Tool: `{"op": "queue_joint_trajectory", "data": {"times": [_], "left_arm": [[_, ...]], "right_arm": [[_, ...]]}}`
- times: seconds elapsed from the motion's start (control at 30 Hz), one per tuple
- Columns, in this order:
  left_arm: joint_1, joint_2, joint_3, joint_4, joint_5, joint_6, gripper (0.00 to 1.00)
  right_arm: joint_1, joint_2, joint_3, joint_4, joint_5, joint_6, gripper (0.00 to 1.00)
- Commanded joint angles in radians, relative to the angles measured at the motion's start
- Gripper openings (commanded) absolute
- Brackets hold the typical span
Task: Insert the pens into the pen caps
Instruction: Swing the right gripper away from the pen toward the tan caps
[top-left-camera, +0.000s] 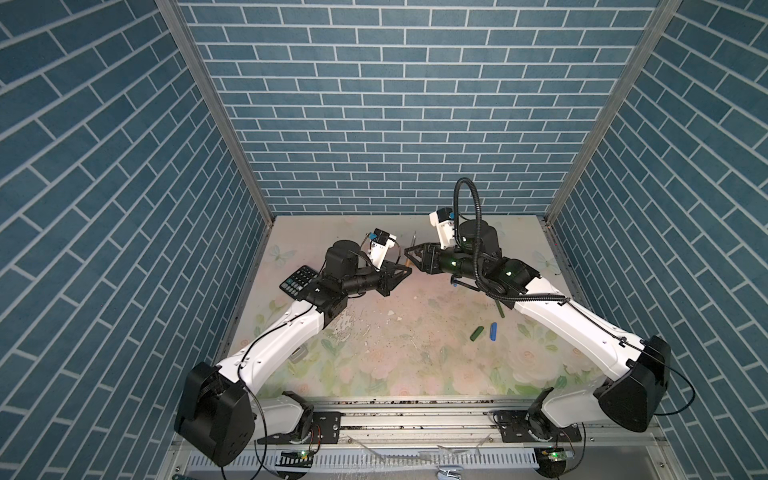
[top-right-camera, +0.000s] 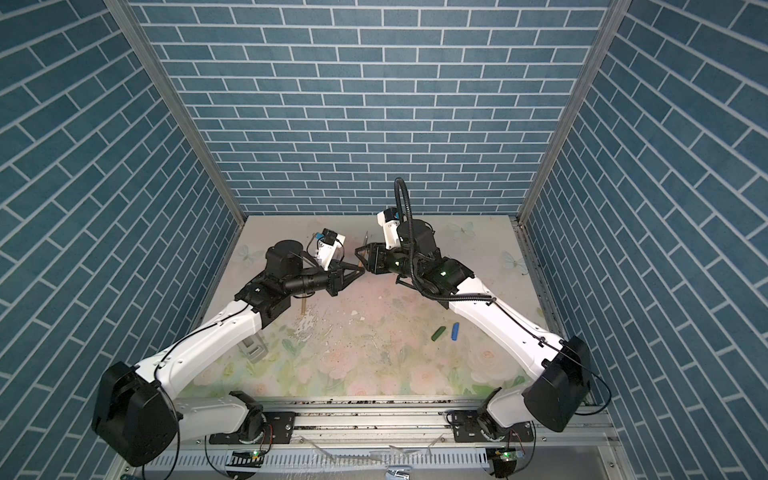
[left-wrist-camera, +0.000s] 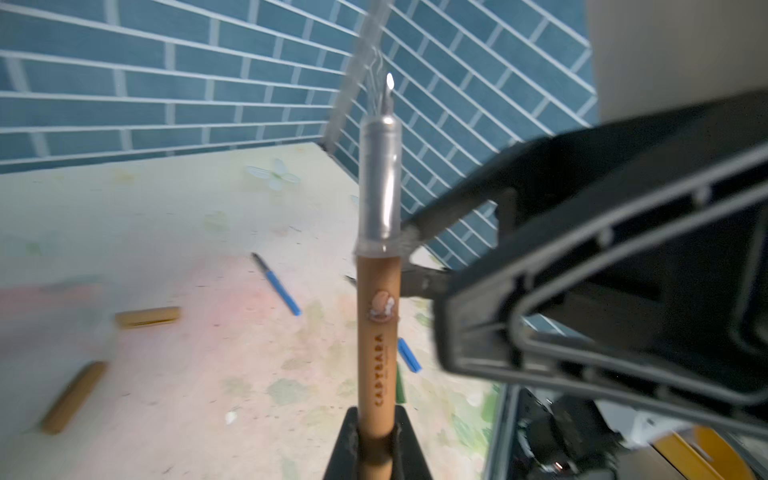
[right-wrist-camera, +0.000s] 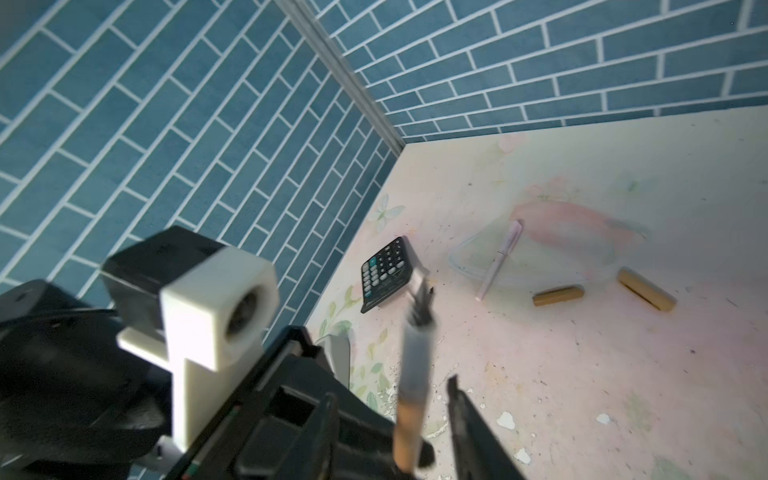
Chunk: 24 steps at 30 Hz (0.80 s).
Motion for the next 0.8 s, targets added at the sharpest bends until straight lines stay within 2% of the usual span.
{"op": "queue_joint_trajectory", "data": {"times": [0.0, 0.1, 0.23, 0.5, 0.77], "left_arm": [[0.040, -0.064, 0.000, -0.108, -0.337, -0.010, 0.00], [0.089, -0.100, -0.012, -0.145, -0.474, -0.053, 0.00], [0.129, -0.141, -0.025, -0.160, -0.562, -0.066, 0.00], [0.157, -0.172, -0.028, -0.158, -0.563, -0.057, 0.00], [0.161, -0.202, -0.039, -0.147, -0.544, -0.055, 0.00]], "right_arm": [[-0.014, 0.043, 0.055, -0.135, 0.240, 0.056, 0.52], [-0.015, 0.154, 0.129, -0.251, 0.326, 0.072, 0.57], [-0.015, 0.323, 0.242, -0.315, 0.318, 0.087, 0.61], [-0.013, 0.650, 0.497, -0.422, 0.304, 0.076, 0.66], [-0.013, 0.841, 0.639, -0.393, 0.282, 0.078, 0.68]]}}
